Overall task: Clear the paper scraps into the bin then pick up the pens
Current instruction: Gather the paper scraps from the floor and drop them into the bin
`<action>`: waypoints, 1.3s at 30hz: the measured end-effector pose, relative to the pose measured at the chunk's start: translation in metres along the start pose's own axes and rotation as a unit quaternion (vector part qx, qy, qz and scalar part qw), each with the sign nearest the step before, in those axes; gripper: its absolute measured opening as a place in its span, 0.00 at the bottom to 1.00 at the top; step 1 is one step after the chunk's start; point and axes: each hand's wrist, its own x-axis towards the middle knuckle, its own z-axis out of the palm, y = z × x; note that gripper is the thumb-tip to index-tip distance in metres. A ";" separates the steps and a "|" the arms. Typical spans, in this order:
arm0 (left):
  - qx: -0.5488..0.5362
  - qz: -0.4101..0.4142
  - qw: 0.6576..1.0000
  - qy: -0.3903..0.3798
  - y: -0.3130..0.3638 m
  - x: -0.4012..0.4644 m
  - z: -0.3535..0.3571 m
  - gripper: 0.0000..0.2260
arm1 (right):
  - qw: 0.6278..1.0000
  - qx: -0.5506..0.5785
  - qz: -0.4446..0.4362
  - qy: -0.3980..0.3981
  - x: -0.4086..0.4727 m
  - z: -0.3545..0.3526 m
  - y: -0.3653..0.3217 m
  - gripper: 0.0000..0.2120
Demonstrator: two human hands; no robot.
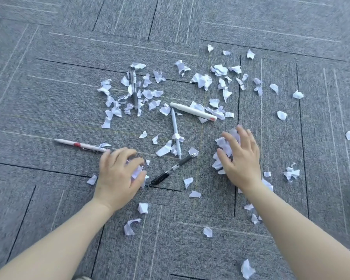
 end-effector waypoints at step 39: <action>0.055 0.227 0.971 -0.048 0.117 0.006 0.047 0.27 | 0.957 -0.083 -0.271 -0.060 -0.083 0.025 0.007 0.32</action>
